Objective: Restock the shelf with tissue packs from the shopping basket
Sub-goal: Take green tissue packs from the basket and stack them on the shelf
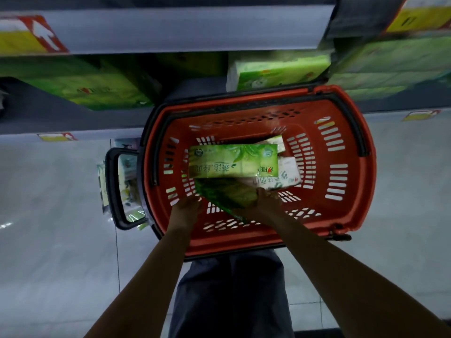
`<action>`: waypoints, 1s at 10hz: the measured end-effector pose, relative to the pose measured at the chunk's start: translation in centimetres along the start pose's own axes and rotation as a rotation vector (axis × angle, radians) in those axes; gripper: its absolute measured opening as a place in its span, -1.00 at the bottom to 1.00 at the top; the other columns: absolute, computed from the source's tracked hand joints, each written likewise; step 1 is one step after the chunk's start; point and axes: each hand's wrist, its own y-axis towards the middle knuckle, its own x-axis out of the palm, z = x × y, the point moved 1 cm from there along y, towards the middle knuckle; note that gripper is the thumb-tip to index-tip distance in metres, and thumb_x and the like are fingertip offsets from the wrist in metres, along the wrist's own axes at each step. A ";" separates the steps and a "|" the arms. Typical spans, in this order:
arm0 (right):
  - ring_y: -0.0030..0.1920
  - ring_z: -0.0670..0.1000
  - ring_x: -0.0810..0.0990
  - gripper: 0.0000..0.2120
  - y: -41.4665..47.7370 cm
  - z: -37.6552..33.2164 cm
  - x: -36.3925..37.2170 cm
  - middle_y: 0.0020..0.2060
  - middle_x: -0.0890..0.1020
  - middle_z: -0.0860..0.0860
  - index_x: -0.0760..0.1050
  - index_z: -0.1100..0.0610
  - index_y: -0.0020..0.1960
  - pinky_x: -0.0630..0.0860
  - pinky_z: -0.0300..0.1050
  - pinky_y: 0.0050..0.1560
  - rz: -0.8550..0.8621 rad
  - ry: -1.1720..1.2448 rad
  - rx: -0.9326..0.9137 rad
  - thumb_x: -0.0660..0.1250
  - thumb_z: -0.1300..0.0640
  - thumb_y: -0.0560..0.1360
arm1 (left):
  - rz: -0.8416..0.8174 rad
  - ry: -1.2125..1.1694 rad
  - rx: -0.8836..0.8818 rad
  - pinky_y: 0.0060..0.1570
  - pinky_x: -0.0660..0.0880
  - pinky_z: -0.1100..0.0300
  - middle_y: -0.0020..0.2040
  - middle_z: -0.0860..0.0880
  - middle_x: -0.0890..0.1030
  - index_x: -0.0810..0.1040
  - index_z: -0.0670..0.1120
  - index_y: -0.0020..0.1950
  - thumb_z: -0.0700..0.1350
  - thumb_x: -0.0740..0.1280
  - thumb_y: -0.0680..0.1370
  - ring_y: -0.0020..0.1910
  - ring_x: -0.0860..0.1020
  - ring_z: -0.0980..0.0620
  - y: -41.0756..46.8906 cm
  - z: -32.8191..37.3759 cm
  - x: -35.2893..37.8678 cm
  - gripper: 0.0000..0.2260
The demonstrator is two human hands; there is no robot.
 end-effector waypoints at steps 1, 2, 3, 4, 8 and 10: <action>0.48 0.34 0.03 0.10 0.4 0.3 0.7 0.48 -0.03 0.33 -0.06 0.12 0.53 0.15 0.16 0.46 0.022 0.011 -0.024 0.42 -0.35 0.27 | -0.015 -0.032 -0.016 0.12 0.48 0.05 -0.09 -0.05 0.61 0.53 -0.25 0.23 -0.17 0.30 0.57 -0.10 0.55 0.00 0.4 -1.0 0.0 -0.73; 0.40 0.33 0.22 0.03 0.7 0.6 0.6 0.43 0.09 0.31 0.07 0.11 0.49 0.31 0.16 0.37 0.061 0.050 -0.059 0.47 -0.32 0.24 | -0.072 -0.096 0.012 -0.12 0.50 0.21 -0.13 -0.10 0.63 0.47 -0.24 0.14 -0.31 0.15 0.61 -0.25 0.60 0.09 0.3 -1.3 -0.3 -0.84; 0.35 0.29 0.29 0.01 0.6 0.4 0.5 0.38 0.21 0.28 0.18 0.08 0.45 0.38 0.14 0.32 0.111 0.113 -0.079 0.50 -0.31 0.18 | -0.111 -0.119 0.067 -0.34 0.52 0.39 0.10 -0.19 0.51 0.32 -0.34 0.36 -0.37 0.07 0.62 -0.25 0.59 0.09 -0.2 -1.0 -0.7 -0.69; 0.34 0.25 0.30 0.03 0.1 -0.1 0.1 0.37 0.23 0.21 0.21 0.00 0.42 0.42 0.15 0.29 0.161 0.230 -0.068 0.48 -0.33 0.07 | -0.103 -0.145 0.059 -0.23 0.54 0.31 0.01 -0.12 0.54 0.31 -0.34 0.39 -0.32 0.11 0.62 -0.13 0.59 0.02 -0.5 -0.7 -0.9 -0.67; 0.26 0.05 0.35 -0.26 -8.6 2.0 -8.6 0.17 0.31 -0.04 0.35 -0.16 0.28 0.32 -0.23 0.20 0.238 0.108 -0.440 0.60 -0.07 0.19 | 0.007 -0.133 0.046 0.16 0.43 -0.11 -0.05 -0.19 0.59 0.47 -0.27 0.25 -0.21 0.18 0.62 0.01 0.52 -0.15 -2.5 2.2 -2.6 -0.76; 0.25 -0.24 0.34 -0.28 -13.1 2.8 -12.4 0.20 0.32 -0.10 0.32 -0.31 0.19 0.35 -0.47 0.15 0.262 0.270 -0.596 0.49 -0.24 0.08 | -0.002 -0.118 -0.018 0.18 0.48 -0.16 0.22 -0.21 0.55 0.48 -0.07 0.30 0.19 0.27 0.53 0.11 0.56 -0.21 -4.2 3.8 -2.7 -0.55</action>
